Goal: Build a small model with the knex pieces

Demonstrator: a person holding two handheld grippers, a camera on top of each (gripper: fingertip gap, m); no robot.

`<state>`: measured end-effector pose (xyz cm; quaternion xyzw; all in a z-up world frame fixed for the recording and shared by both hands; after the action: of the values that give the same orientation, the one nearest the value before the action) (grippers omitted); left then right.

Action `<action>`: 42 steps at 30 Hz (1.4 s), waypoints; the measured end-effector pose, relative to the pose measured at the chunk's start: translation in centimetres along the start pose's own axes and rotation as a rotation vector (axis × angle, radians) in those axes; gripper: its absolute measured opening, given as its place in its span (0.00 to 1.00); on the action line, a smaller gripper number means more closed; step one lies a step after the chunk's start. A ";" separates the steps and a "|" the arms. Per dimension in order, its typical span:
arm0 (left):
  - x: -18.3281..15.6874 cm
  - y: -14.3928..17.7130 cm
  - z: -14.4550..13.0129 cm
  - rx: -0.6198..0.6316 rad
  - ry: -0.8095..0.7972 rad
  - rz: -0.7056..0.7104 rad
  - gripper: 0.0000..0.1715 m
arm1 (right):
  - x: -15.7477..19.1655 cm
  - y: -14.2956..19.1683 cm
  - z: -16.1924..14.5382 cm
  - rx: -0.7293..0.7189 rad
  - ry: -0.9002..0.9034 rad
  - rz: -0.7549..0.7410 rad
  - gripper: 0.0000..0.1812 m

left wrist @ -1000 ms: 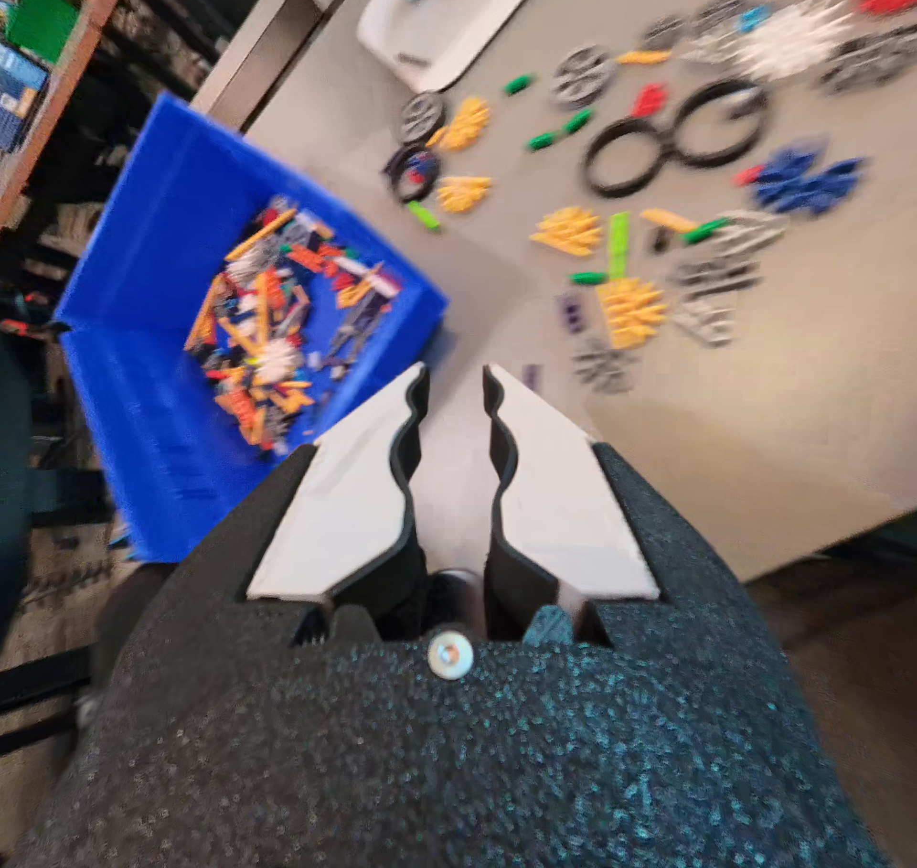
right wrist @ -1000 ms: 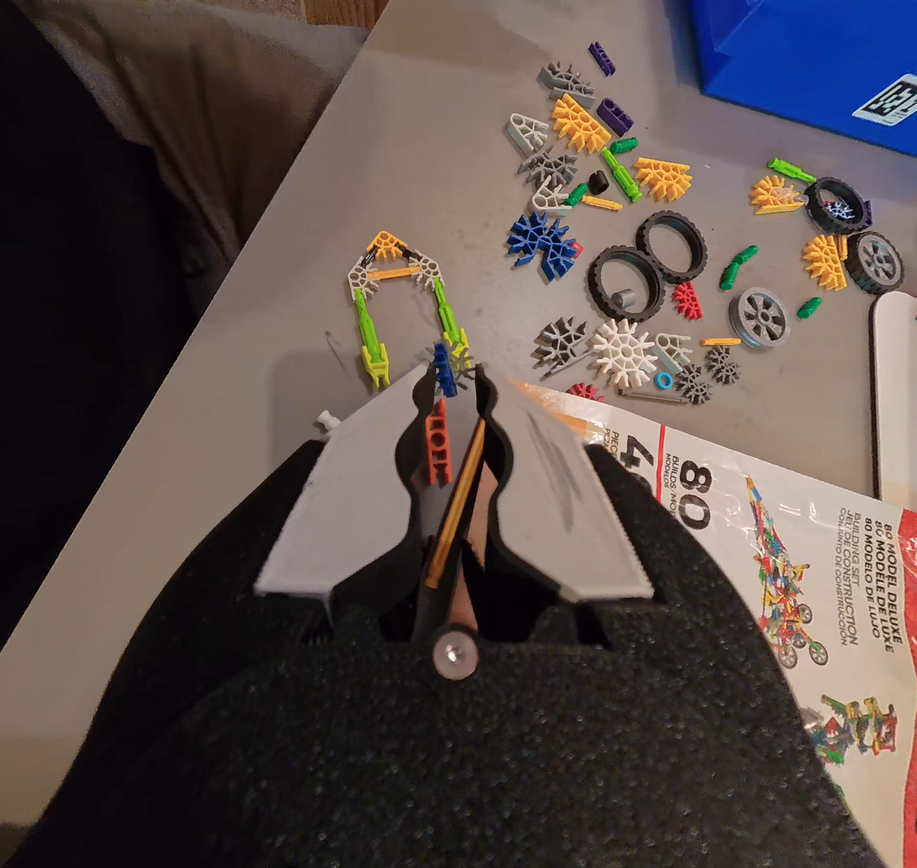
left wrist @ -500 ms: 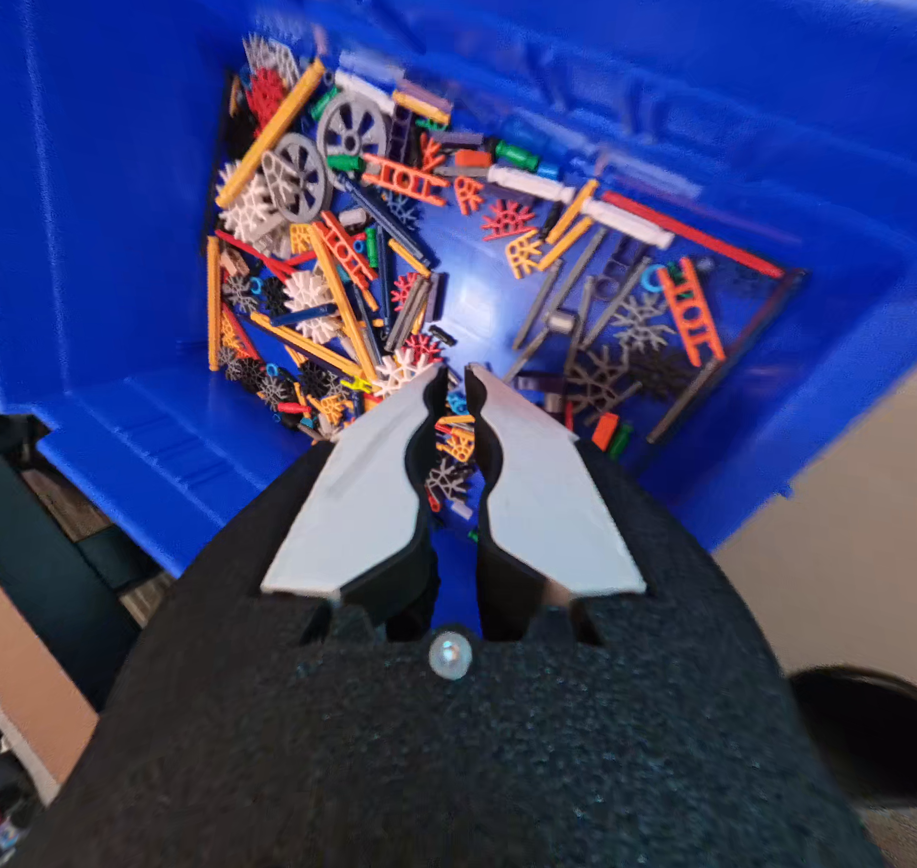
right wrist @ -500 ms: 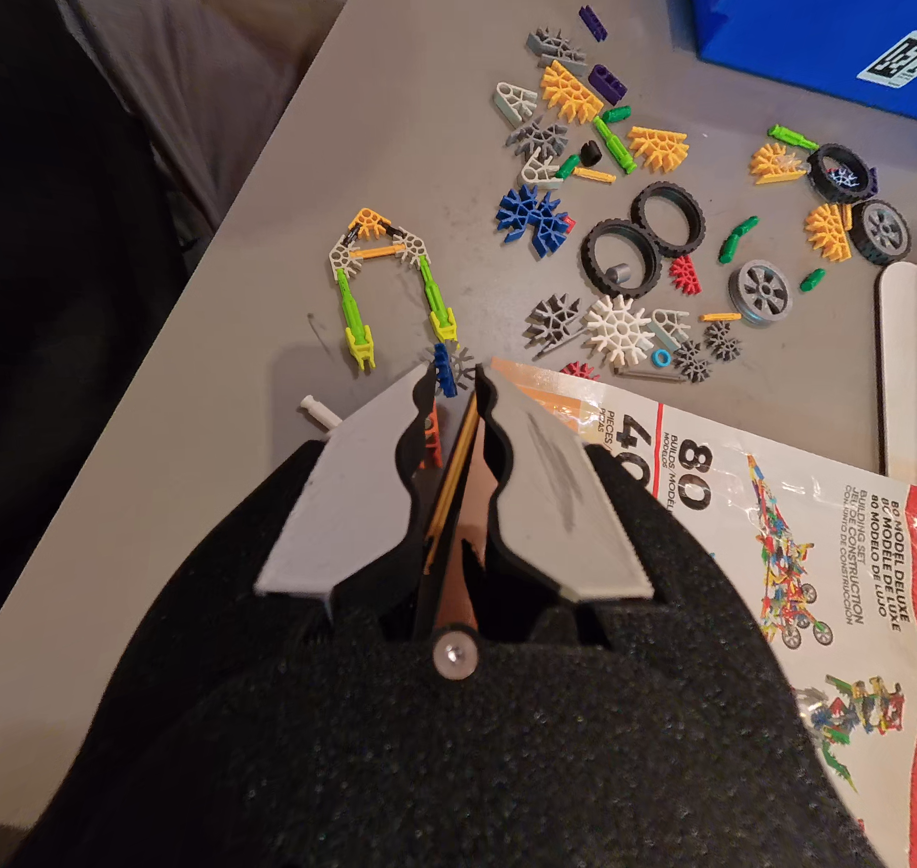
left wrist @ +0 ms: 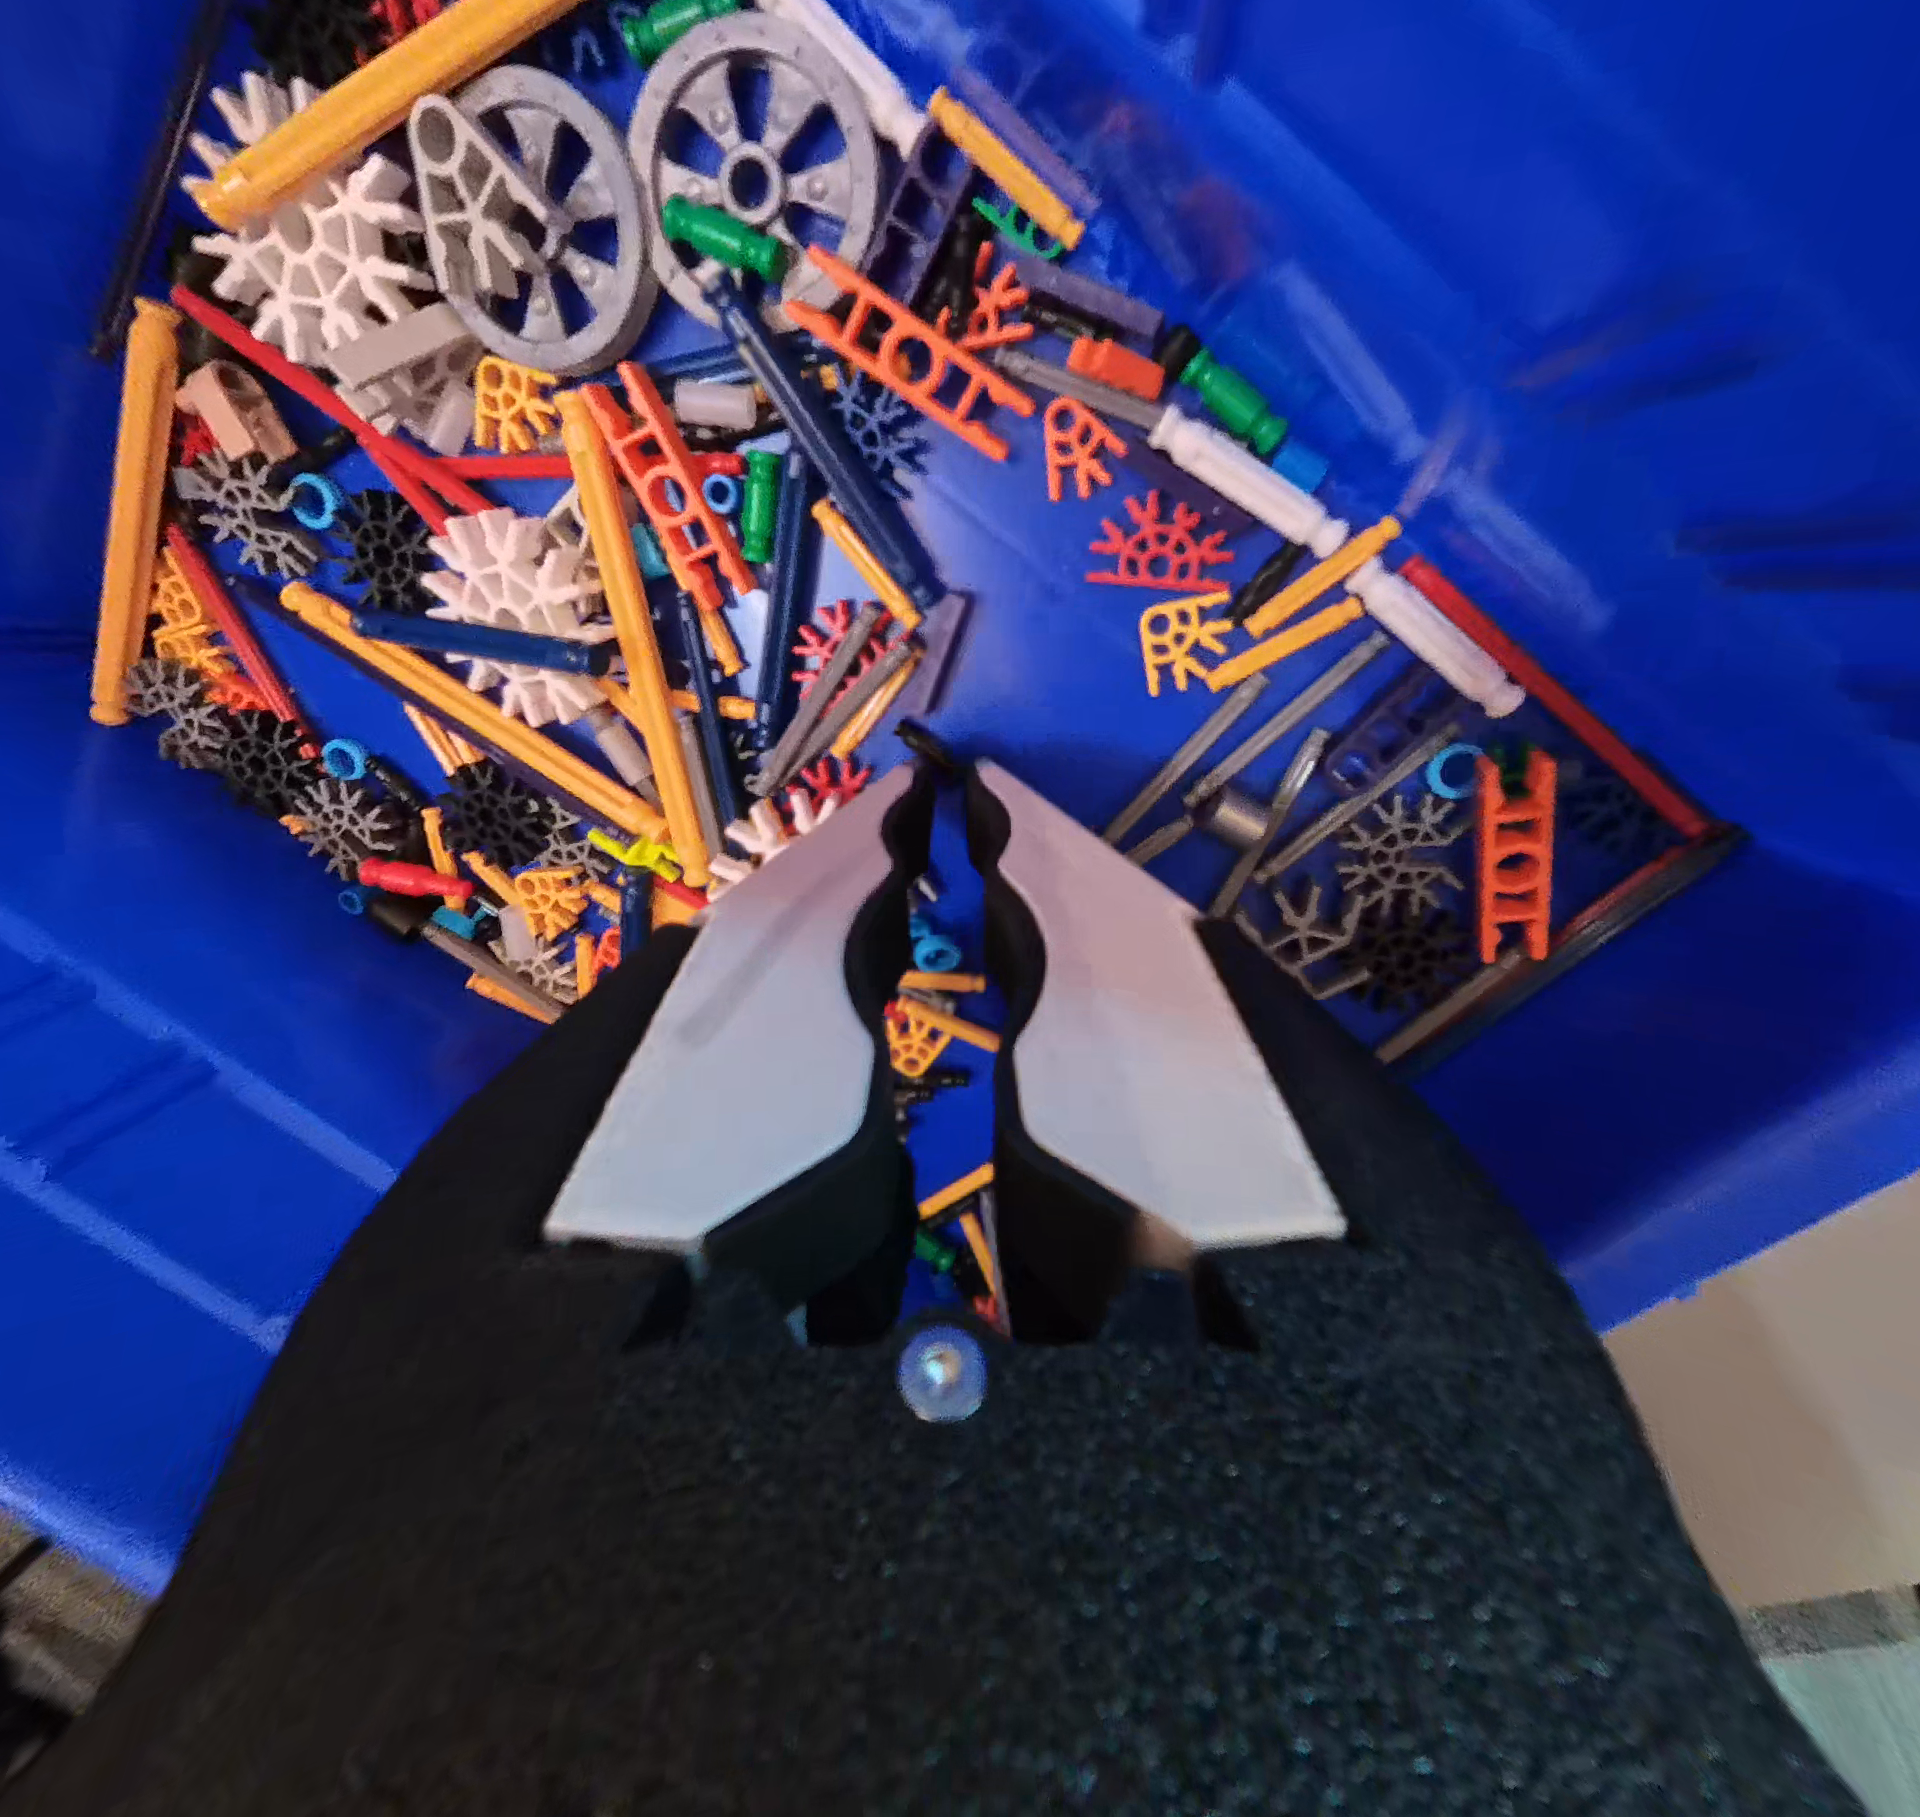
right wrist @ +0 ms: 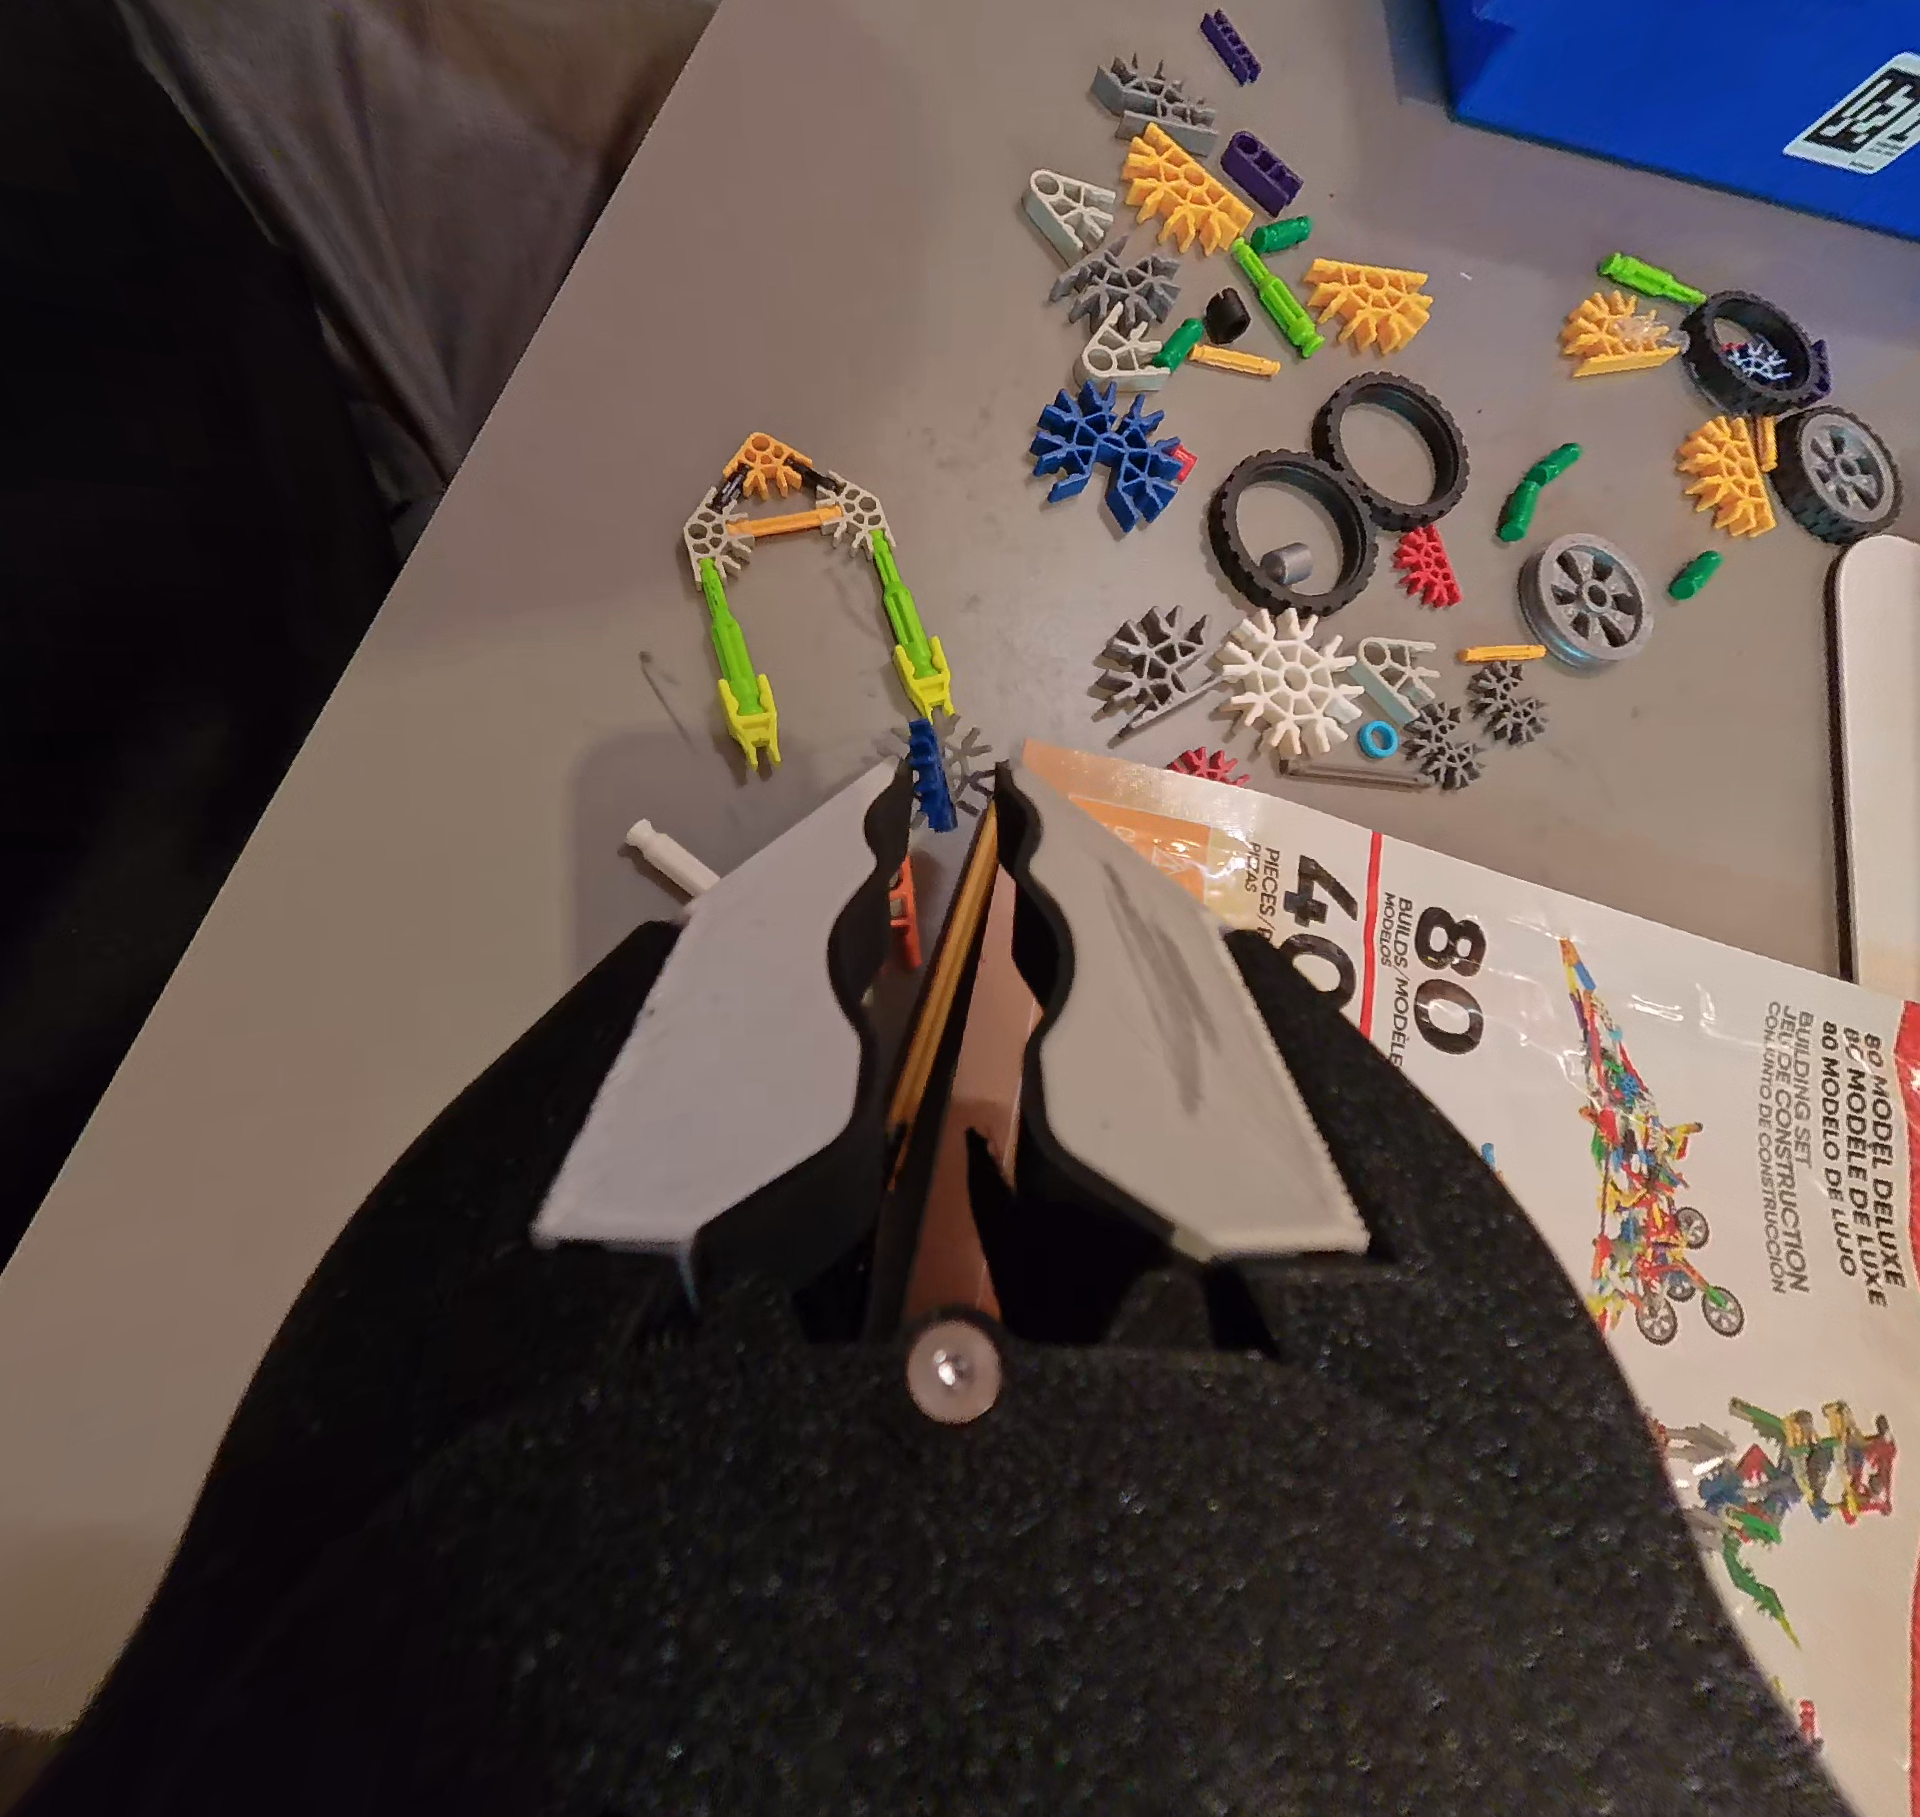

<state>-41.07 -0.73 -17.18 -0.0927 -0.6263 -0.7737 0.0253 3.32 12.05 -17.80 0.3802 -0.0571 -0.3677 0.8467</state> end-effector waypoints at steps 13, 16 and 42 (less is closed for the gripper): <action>0.4 -0.2 0.4 -0.031 -0.009 0.004 0.00 | 0.0 0.1 0.0 0.005 0.001 0.001 0.08; 0.5 0.1 0.4 -0.052 0.012 -0.001 0.00 | 0.1 0.1 0.0 0.006 0.002 0.006 0.08; -2.6 6.3 0.3 -0.204 -0.017 0.111 0.01 | 0.0 0.2 -0.1 0.028 0.002 -0.007 0.08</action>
<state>-37.51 -1.95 -11.49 -0.1361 -0.5384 -0.8299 0.0533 3.50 12.18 -17.70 0.3927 -0.0600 -0.3697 0.8400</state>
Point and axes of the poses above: each gripper's, where its closed fingertips meet, y back along the fingers, z out of its top, x = y × z across the jaws, the point moved 10 cm from there along y, back along the fingers, and after that the axes turned 3 degrees about -y, right-handed, at the moved point
